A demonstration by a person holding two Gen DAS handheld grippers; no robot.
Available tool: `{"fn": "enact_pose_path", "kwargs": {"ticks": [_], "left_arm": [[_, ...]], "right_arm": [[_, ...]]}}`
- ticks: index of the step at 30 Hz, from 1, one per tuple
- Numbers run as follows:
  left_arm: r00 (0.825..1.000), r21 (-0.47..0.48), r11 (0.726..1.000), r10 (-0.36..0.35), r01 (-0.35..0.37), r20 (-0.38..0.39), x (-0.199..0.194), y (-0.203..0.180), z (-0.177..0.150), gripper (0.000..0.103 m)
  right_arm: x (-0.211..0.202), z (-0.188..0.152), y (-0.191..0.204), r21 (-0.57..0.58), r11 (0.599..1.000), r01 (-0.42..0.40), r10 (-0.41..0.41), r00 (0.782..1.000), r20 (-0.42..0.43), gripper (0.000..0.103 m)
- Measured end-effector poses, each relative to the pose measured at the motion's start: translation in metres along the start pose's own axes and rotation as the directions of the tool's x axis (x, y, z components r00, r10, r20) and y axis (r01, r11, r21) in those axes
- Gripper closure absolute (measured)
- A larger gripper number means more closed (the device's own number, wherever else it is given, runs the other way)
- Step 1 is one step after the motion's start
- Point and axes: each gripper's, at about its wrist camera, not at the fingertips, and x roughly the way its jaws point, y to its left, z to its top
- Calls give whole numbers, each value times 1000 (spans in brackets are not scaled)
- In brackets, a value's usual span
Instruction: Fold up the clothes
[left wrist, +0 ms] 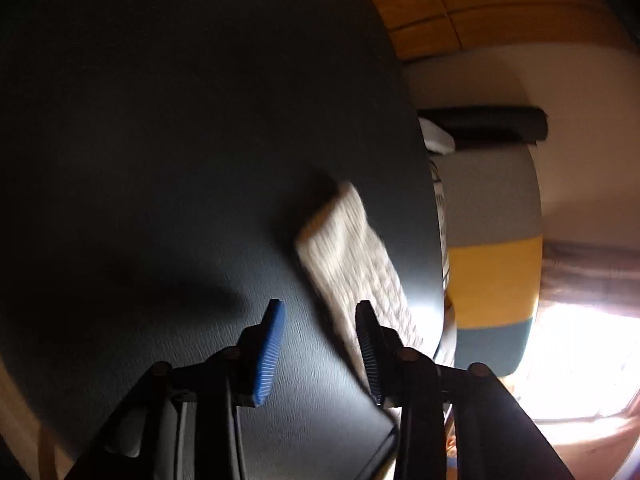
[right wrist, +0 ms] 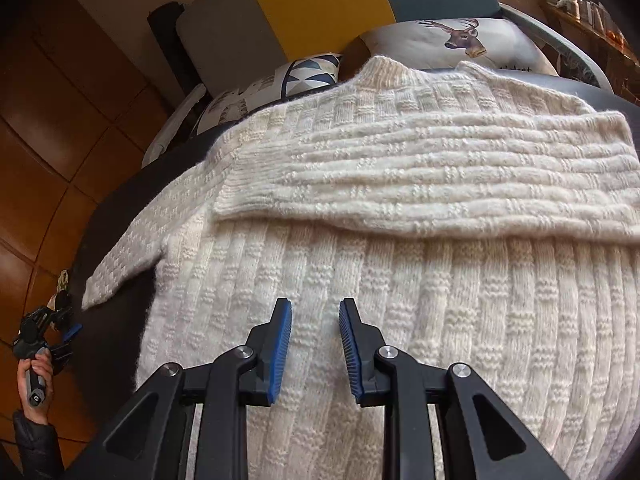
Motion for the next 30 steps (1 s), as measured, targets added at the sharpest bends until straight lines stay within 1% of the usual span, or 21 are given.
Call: {"fn": "enact_pose_path", "kwargs": {"ticks": [6, 7, 8, 10, 11, 12, 13, 14, 16, 18, 21, 24, 26, 28, 30], "left_arm": [[1000, -37, 999, -12, 12, 8, 21, -5, 15, 61], [1000, -38, 999, -10, 10, 16, 23, -7, 17, 61], [1000, -44, 999, -7, 8, 22, 26, -9, 17, 60], [999, -58, 998, 7, -5, 33, 31, -14, 17, 60], [999, -62, 998, 21, -19, 40, 32, -14, 17, 65], [998, -67, 997, 35, -32, 48, 34, -15, 18, 83], [998, -78, 996, 41, -37, 51, 35, -15, 19, 93], [998, -93, 995, 42, -37, 53, 37, -14, 20, 96], [997, -112, 993, 43, -36, 64, 40, -14, 20, 97], [997, -101, 995, 24, -17, 70, 42, -23, 18, 97], [998, -49, 999, -20, 23, 62, 44, -53, 10, 97], [996, 24, 996, -86, 85, 26, 50, -97, -10, 97], [991, 88, 987, -133, 134, -19, 59, -134, -30, 97], [983, 162, 971, -168, 178, -73, 73, -177, -55, 97], [975, 230, 951, -182, 208, -129, 92, -222, -86, 97]], "right_arm": [[-8, -9, -11, 19, 999, 41, -41, 999, -1, 79], [-8, -10, -13, 25, 999, 40, -40, 999, -4, 78], [-8, -12, -14, 27, 999, 36, -36, 999, -5, 76], [-8, -15, -16, 27, 999, 32, -32, 999, -4, 76], [-7, -16, -15, 23, 999, 32, -32, 999, -1, 76], [-7, -17, -15, 19, 999, 31, -31, 1000, 2, 76], [-7, -18, -15, 12, 999, 30, -30, 1000, 6, 76], [-6, -19, -14, 4, 1000, 30, -30, 1000, 10, 75], [-6, -21, -14, -11, 1000, 29, -29, 999, 17, 75], [-5, -23, -13, -26, 999, 26, -26, 999, 24, 75], [-7, -22, -16, -9, 1000, 12, -12, 1000, 21, 75], [-11, -19, -20, 36, 999, -9, 8, 1000, 14, 75], [-18, -19, -23, 47, 999, -13, 12, 999, 30, 75], [-24, -19, -27, 57, 998, -18, 16, 999, 46, 75], [-32, -21, -33, 66, 998, -15, 11, 998, 60, 75]]}}
